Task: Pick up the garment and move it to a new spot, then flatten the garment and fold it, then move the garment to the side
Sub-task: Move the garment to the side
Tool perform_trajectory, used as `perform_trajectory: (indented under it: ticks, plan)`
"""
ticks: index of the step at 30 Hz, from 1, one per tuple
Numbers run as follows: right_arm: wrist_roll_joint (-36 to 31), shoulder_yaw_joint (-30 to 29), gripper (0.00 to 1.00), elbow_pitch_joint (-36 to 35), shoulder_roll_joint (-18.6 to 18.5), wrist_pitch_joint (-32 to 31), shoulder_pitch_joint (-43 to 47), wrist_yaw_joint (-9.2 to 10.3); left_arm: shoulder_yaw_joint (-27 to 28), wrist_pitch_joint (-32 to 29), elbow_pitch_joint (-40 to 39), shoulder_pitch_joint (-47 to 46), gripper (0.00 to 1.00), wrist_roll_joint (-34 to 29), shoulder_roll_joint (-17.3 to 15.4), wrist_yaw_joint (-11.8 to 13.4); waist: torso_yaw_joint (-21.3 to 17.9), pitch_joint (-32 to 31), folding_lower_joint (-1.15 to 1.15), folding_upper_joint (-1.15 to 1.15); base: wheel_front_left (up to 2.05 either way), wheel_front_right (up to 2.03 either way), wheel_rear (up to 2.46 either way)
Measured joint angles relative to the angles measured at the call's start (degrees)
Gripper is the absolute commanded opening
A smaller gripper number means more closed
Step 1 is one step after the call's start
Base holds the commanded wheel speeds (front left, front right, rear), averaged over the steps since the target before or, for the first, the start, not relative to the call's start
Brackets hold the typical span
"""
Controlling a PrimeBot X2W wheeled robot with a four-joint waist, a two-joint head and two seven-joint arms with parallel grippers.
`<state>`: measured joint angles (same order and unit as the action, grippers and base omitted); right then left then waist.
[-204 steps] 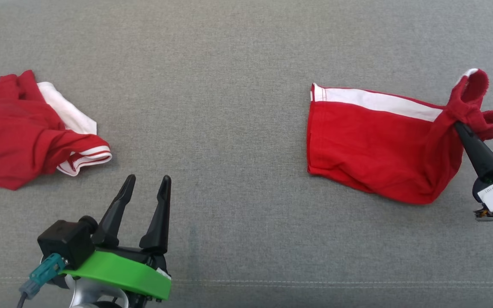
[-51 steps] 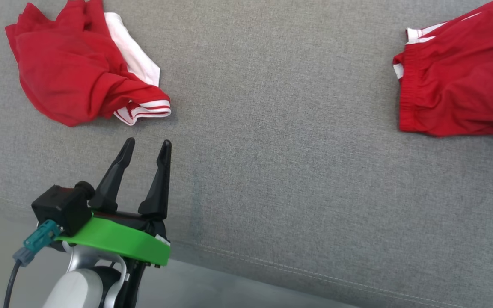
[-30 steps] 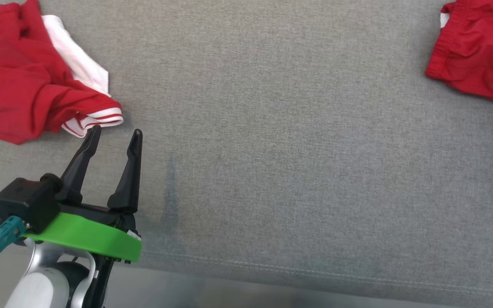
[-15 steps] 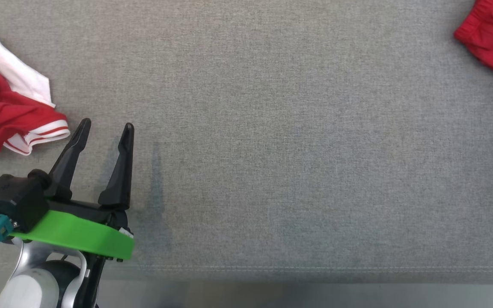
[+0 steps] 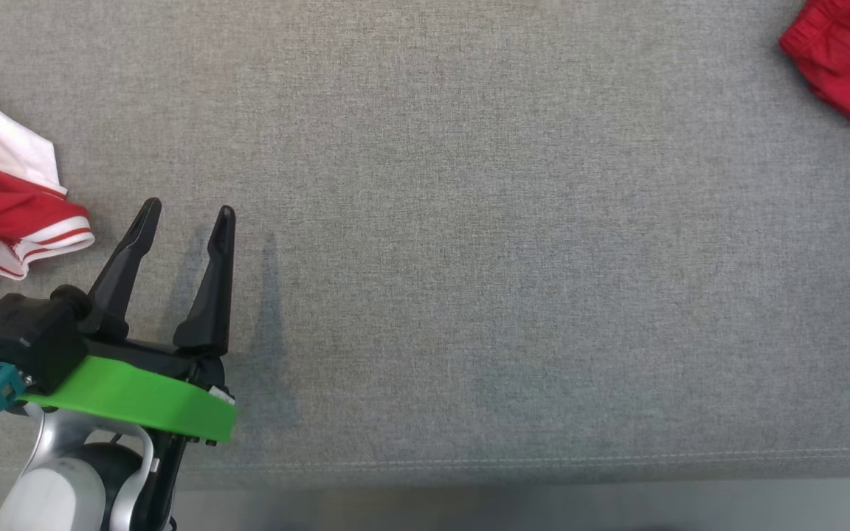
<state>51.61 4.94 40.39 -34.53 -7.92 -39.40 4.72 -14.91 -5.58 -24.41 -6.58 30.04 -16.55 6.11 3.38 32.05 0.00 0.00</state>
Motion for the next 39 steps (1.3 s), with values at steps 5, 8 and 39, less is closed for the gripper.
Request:
perform_trajectory:
  ticks: [5,8,39]
  plan:
    - [-1.4,1.0,1.0,2.1,0.1,1.9,0.4,0.0,0.0,0.1,0.3,-0.5,1.0,0.0,0.9,0.0,-0.2,-1.1,0.0,0.0,0.0,0.0,0.0]
    - [-1.8,0.5,1.0,2.0,0.1,4.6,0.3,0.0,-0.1,0.5,0.9,-0.5,1.0,0.0,1.3,0.0,-0.4,-1.8,0.0,0.0,0.0,0.0,0.0]
    - [-16.3,9.5,1.0,-16.6,10.4,22.1,21.5,0.13,1.1,11.9,18.1,7.3,1.0,0.9,4.6,-0.1,3.9,-21.7,0.0,0.0,0.0,0.0,0.0]
